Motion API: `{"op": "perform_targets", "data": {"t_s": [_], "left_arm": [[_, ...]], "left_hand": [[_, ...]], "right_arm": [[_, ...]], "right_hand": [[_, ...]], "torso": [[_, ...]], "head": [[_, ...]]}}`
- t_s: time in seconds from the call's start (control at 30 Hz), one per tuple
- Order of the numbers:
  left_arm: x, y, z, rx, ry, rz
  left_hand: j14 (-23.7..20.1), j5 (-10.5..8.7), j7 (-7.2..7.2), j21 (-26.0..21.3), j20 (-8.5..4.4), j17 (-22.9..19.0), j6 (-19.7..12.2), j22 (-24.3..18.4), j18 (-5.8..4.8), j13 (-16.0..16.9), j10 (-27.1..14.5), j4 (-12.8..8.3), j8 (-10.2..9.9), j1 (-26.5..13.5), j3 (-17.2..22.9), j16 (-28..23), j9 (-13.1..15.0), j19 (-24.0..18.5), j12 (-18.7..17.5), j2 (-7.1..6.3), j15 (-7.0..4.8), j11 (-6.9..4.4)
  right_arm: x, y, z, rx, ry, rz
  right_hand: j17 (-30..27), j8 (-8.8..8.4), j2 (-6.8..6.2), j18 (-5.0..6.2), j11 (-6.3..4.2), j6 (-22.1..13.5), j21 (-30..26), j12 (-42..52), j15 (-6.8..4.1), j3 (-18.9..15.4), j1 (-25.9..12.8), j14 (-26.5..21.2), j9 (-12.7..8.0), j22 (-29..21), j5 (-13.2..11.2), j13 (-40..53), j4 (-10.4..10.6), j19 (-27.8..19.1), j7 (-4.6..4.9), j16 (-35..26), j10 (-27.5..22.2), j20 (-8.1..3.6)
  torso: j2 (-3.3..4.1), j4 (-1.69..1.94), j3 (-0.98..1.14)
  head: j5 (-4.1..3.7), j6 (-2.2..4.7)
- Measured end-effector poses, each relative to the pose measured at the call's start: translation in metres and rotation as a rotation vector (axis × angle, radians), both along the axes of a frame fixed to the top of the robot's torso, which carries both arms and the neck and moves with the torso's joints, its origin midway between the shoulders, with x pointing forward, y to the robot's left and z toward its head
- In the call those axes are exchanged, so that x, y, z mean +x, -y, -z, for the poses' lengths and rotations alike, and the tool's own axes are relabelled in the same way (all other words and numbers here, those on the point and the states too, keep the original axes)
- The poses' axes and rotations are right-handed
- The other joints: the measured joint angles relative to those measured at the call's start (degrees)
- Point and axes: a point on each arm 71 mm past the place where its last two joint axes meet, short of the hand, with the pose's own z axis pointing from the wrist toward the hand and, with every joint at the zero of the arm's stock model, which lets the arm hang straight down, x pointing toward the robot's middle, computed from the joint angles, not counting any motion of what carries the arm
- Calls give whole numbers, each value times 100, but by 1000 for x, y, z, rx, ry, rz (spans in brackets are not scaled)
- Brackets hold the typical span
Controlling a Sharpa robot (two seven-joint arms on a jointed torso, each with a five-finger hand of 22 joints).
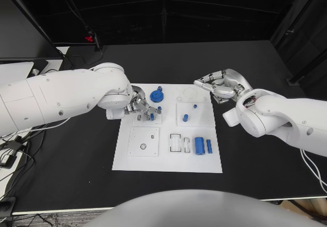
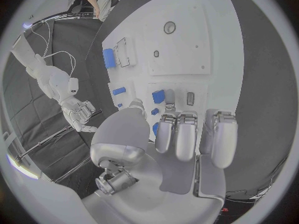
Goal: Assemble the parts on the task board
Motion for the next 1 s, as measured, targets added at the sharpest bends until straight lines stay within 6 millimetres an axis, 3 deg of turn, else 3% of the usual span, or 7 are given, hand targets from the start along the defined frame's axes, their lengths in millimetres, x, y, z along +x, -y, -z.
{"op": "perform_targets", "data": {"t_s": [0.4, 0.67, 1.0], "left_arm": [[0, 4, 6, 2, -18, 17], [0, 5, 7, 0, -21, 22], [1, 5, 7, 1, -19, 19]], "left_hand": [[0, 77, 0, 0, 0, 0, 0, -1, 0, 4, 0, 0, -67, 91, 0, 0, 59, 0, 0, 91, 0, 0], [0, 478, 1, 0, 0, 0, 42, -1, 0, 4, 0, 0, -194, 310, 0, 0, 166, 0, 0, 218, 0, 1], [0, 545, 0, 0, 0, 0, 42, -1, 0, 4, 0, 0, -199, 310, 0, 0, 195, 0, 0, 218, 0, 1]], "right_arm": [[0, -2, 0, 1, -1, -3], [0, -2, 0, 1, -1, -3], [0, -3, 0, 1, -3, -5]], "right_hand": [[0, 0, 0, 0, 0, 0, 0, 0, 0, 0, 0, 0, -1, 0, 0, 0, 0, 0, 0, 0, 0, 0], [0, 30, 0, 0, 0, 0, 0, 0, 0, -4, 0, 0, 5, 0, 0, 0, 4, 0, 0, 0, 0, 0], [0, 30, 23, 0, 0, 0, 0, 0, 0, -18, -23, 0, 4, 0, 3, 0, 19, 0, 0, 0, 0, 0]], "torso": [[-2, -5, -3], [-2, -4, -3], [-2, -4, -3]], "head": [[-26, -1], [-78, -1], [-66, -1]]}}
